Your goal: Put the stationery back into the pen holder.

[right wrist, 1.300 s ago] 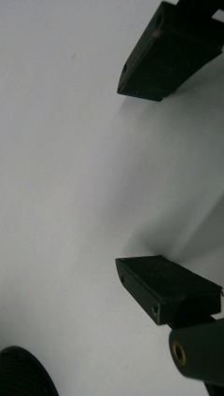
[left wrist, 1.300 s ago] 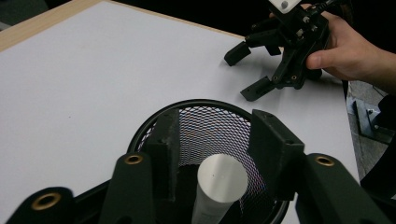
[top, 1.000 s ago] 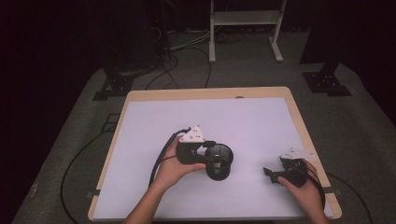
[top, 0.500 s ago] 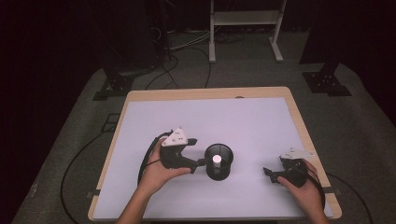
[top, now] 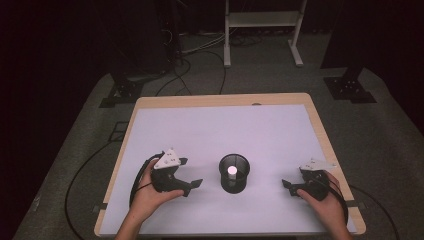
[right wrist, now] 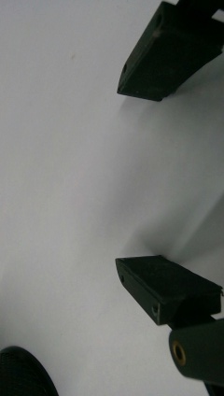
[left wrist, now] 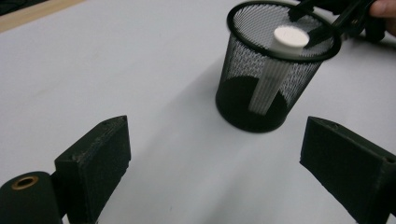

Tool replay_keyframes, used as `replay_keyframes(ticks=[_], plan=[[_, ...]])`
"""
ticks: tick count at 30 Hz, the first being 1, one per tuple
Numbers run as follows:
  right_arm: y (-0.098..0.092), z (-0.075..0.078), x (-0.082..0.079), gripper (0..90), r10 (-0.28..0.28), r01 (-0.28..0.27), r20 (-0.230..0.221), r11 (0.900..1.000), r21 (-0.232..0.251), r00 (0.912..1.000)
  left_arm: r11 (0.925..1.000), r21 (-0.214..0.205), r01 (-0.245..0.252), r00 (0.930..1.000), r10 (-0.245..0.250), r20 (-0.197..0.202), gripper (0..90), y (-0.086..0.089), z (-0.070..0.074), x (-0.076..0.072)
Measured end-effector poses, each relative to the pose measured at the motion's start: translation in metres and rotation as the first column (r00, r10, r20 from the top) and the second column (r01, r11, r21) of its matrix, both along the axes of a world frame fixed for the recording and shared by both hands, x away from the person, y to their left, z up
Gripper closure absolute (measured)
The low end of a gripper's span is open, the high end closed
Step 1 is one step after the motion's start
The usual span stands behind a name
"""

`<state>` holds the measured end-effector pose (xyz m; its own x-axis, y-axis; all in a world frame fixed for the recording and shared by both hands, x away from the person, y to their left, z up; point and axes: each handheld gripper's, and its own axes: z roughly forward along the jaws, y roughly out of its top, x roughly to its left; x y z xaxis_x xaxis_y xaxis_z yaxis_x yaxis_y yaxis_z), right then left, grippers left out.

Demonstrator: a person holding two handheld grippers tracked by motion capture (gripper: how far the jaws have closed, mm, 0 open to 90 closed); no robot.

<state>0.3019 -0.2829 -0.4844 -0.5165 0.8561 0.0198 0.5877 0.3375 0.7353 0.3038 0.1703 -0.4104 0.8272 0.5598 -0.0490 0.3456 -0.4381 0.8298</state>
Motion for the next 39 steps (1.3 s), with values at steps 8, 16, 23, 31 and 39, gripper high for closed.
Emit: replay_keyframes(ticks=[8,16,23,31,39], plan=[[0.000,0.000,0.000,13.3,0.000,0.000,0.000,1.0000,0.000,1.0000,0.9976,0.042,-0.055,0.9981,0.056,-0.027,8.1,0.022,-0.015,-0.008],[0.000,0.000,0.000,13.3,0.000,0.000,-0.001,1.0000,0.000,1.0000,0.9892,0.092,-0.115,0.9916,0.119,-0.049,8.1,0.045,-0.030,-0.014],[0.000,0.000,0.000,13.2,0.000,0.000,-0.001,1.0000,0.000,1.0000,0.9780,0.138,-0.157,0.9847,0.165,-0.054,8.1,0.061,-0.039,-0.019],[0.000,0.000,0.000,13.3,0.000,0.000,-0.001,1.0000,0.000,1.0000,0.9615,0.198,-0.191,0.9763,0.207,-0.064,8.1,0.073,-0.050,-0.022],[0.000,0.000,0.000,13.3,0.000,0.000,0.000,1.0000,0.000,1.0000,0.9507,0.228,-0.211,0.9707,0.231,-0.066,8.1,0.079,-0.058,-0.022]])
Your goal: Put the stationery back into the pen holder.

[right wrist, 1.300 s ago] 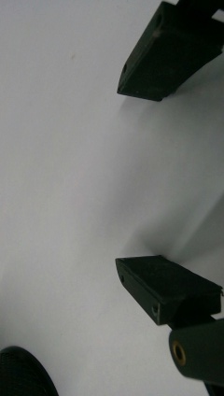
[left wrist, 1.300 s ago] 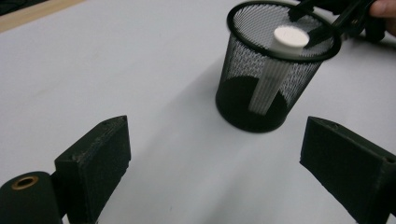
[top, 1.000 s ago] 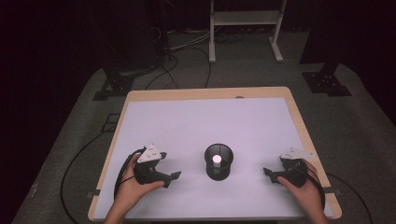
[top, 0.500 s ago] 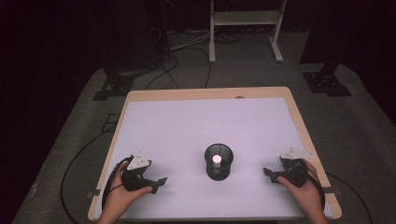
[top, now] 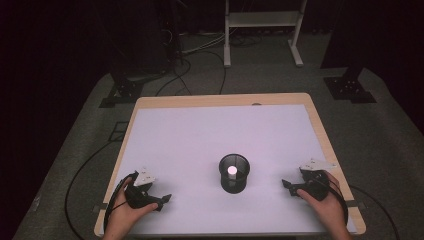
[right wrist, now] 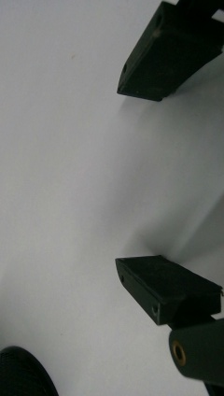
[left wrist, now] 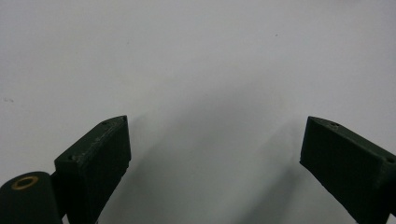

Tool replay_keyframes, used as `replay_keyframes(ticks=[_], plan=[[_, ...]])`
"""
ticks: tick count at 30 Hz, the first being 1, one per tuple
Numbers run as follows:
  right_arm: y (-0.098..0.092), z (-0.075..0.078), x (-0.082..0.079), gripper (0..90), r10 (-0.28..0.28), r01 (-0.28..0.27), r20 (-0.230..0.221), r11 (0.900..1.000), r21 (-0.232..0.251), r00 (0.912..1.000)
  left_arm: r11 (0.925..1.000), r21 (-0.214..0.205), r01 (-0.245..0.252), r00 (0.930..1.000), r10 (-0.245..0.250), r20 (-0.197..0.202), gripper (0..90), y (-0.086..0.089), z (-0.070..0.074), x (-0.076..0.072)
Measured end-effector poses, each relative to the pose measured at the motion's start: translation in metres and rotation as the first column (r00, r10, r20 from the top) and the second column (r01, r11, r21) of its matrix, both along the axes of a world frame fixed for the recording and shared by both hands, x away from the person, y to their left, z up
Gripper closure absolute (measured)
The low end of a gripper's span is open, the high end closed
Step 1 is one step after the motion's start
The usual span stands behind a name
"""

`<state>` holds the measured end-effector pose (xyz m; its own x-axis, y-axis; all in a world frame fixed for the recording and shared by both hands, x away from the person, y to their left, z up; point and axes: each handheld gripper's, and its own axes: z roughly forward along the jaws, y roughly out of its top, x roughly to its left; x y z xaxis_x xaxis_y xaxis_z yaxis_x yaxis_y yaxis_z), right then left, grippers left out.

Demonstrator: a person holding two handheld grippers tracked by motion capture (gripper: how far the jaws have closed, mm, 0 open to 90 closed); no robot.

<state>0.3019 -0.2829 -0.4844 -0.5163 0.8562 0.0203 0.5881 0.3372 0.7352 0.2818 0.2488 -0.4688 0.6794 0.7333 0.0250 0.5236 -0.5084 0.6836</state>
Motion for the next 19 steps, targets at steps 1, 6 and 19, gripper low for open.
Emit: replay_keyframes(ticks=[1,6,19], plan=[[0.0000,0.0000,0.0000,13.3,0.000,0.000,0.000,1.0000,0.000,1.0000,1.0000,0.001,-0.003,1.0000,0.003,-0.002,8.1,0.0005,-0.0013,0.0003],[0.0000,0.0000,0.0000,13.3,0.000,0.000,0.000,1.0000,0.000,1.0000,1.0000,-0.002,-0.008,1.0000,0.008,-0.002,6.4,0.0040,-0.0054,0.0012],[0.0001,0.0000,-0.0002,13.3,0.000,0.000,0.001,1.0000,-0.001,1.0000,0.9991,-0.028,-0.033,0.9990,0.034,0.031,2.2,0.0056,-0.0105,-0.0020]])
